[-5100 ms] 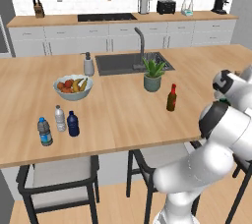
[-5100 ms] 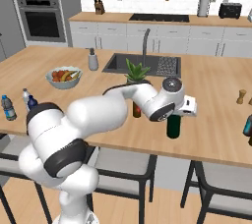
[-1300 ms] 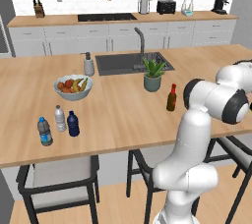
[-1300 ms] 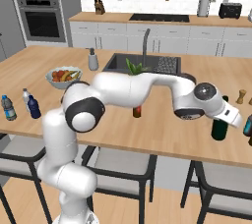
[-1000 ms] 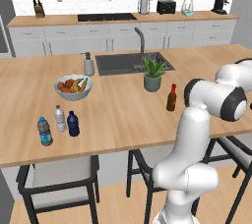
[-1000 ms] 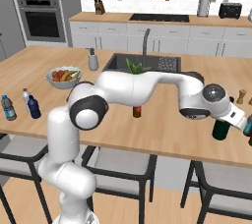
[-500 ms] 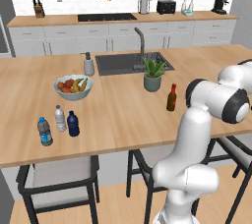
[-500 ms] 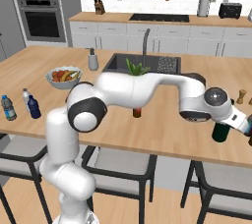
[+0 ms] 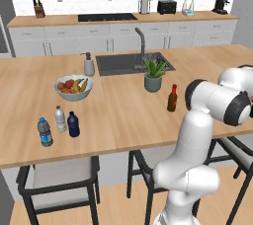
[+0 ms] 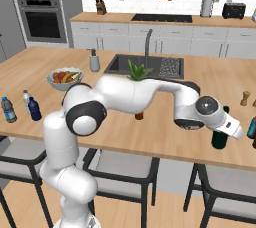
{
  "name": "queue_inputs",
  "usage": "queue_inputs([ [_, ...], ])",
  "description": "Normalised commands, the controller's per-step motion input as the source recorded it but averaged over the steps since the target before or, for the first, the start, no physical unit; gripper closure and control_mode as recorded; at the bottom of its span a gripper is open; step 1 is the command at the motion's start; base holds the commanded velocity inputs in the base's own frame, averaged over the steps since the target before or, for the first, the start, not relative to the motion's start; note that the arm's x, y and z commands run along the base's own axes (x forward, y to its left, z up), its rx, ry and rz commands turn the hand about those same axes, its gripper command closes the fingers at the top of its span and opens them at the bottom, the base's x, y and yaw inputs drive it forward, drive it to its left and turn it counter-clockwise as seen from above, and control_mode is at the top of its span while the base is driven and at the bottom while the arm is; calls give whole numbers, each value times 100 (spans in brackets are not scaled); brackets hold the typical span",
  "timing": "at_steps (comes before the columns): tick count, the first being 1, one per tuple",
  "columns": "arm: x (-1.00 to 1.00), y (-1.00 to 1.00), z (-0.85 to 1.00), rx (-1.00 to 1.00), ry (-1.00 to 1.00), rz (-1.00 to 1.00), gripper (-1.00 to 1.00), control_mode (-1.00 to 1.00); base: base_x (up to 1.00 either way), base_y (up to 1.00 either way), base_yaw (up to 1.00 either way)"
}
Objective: Move the plastic bottles in the middle to the plastics group, and the glass bottles in the middle to the glass group.
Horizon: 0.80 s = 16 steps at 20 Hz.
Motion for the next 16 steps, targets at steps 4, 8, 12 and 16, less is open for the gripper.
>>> queue_inputs([
  [4,15,-5,-18,1,3,0,100,-100,0,0,0],
  [8,23,-18,0,1,0,0,100,-100,0,0,0],
  [12,34,-34,5,1,0,0,100,-100,0,0,0],
  [16,26,-37,7,2,0,0,100,-100,0,0,0],
])
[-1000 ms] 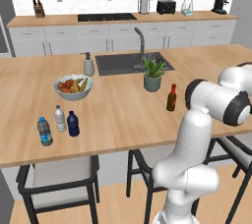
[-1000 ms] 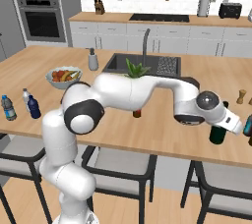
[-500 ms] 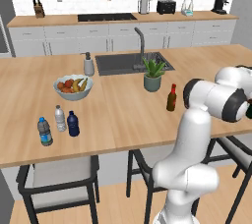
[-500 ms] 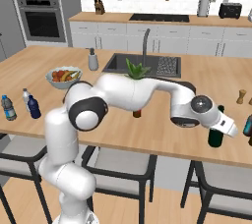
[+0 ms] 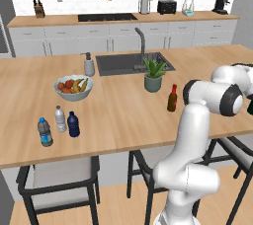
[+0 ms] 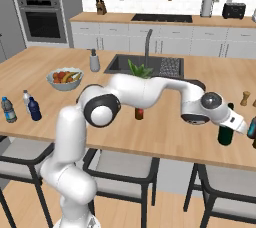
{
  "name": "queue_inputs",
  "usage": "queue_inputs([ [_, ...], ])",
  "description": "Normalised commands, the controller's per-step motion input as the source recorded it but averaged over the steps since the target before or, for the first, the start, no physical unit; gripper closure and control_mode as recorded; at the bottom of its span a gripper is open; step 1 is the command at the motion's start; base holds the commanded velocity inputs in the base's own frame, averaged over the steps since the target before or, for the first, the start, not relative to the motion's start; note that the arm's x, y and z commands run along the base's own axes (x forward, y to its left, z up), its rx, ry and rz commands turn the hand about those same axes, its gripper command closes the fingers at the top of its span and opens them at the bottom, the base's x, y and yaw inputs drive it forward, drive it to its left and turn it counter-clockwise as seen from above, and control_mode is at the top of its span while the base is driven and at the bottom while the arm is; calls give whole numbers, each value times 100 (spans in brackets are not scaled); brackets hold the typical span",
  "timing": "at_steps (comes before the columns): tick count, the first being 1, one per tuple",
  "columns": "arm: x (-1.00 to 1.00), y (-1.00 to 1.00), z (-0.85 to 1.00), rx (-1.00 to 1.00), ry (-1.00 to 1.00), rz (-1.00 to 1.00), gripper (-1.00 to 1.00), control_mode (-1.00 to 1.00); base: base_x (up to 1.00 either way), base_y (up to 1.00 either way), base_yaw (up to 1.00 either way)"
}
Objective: Move the plastic bottles in the middle to the plastics group, and the glass bottles in the middle to the glass group.
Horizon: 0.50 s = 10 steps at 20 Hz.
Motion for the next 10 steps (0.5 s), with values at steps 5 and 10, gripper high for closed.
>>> queue_inputs([
  [5,1,-25,-1,1,0,0,100,-100,0,0,0],
  [10,0,-2,-7,0,0,0,100,-100,0,0,0],
])
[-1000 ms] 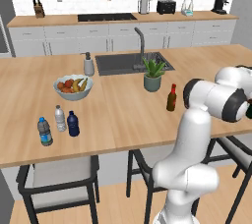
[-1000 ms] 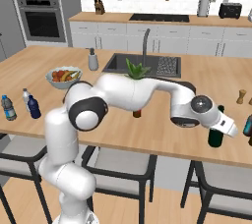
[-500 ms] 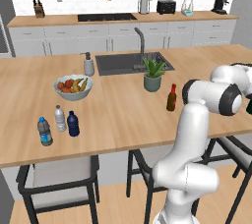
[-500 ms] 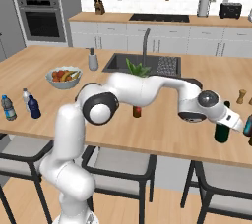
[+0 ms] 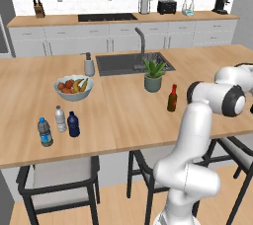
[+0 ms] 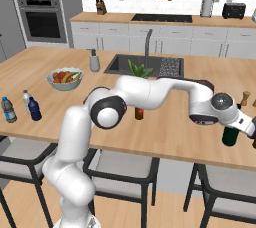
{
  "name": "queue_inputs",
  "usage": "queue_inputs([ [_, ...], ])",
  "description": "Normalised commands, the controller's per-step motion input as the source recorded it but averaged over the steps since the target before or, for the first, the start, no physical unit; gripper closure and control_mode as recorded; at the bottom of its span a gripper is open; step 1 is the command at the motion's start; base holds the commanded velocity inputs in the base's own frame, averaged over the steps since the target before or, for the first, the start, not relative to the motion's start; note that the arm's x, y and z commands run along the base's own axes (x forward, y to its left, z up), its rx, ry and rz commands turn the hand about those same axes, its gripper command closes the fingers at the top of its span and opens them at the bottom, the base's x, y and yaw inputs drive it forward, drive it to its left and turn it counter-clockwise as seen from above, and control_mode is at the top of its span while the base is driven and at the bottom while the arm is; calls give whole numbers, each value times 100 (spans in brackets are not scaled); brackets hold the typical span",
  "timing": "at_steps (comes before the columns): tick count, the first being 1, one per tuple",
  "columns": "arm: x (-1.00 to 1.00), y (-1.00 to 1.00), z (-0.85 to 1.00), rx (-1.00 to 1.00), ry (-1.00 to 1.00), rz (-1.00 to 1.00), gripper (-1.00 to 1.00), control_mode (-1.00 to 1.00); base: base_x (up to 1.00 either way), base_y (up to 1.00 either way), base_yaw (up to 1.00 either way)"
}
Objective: Move the plastic bottles in the middle to the plastics group, and the glass bottles in the middle to the glass group.
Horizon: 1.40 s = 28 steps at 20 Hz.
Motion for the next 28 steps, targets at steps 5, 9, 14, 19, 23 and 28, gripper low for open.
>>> queue_inputs([
  [5,0,15,-44,0,0,0,100,-100,0,0,0],
  [9,0,3,-26,0,0,0,100,-100,0,0,0],
  [14,9,0,-8,0,0,0,100,-100,0,0,0],
  [19,38,-22,0,0,0,0,100,-100,0,0,0],
  [23,20,-33,0,3,0,0,100,-100,0,0,0],
  [28,1,-2,-14,1,0,0,100,-100,0,0,0],
])
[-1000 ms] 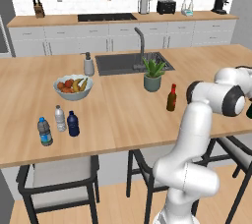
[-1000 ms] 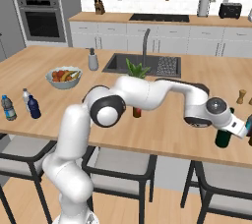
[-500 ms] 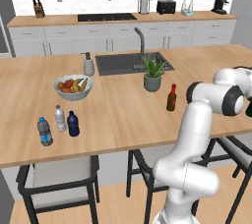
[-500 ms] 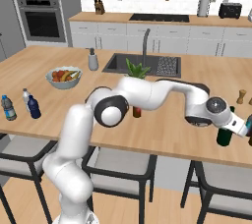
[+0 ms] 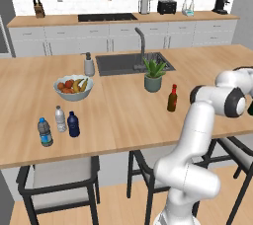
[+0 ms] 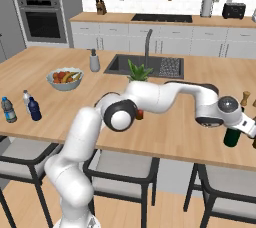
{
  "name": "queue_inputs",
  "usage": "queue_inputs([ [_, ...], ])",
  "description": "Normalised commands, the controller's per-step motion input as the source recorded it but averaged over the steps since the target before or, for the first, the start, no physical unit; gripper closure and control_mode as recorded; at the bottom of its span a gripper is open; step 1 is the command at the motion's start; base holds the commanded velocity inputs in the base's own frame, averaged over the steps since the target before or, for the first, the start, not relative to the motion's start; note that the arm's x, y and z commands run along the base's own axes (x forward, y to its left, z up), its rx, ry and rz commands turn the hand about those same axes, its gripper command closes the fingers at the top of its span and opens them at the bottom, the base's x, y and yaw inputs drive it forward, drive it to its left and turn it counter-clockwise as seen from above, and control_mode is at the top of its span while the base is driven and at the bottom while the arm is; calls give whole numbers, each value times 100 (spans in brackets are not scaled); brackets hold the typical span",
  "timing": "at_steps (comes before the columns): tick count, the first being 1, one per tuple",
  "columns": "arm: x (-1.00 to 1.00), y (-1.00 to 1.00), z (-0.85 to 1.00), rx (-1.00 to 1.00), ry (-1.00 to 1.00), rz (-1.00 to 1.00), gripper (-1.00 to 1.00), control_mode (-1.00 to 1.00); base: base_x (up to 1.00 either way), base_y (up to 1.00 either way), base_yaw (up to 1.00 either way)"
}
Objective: Move the plastic bottles in the middle to the plastics group, and the glass bottles in the middle to the glass group.
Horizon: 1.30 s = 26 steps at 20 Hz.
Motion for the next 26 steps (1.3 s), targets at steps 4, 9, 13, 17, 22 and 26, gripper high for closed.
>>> queue_inputs([
  [4,0,1,-38,0,0,0,100,-100,0,0,0],
  [9,0,5,-21,0,0,0,100,-100,0,0,0],
  [13,0,0,0,0,0,0,-100,-100,0,0,0],
  [17,0,0,4,-1,0,0,-100,-100,0,0,0],
  [22,0,6,2,-4,0,0,-100,-100,0,0,0],
  [26,0,4,3,-2,0,0,-100,-100,0,0,0],
])
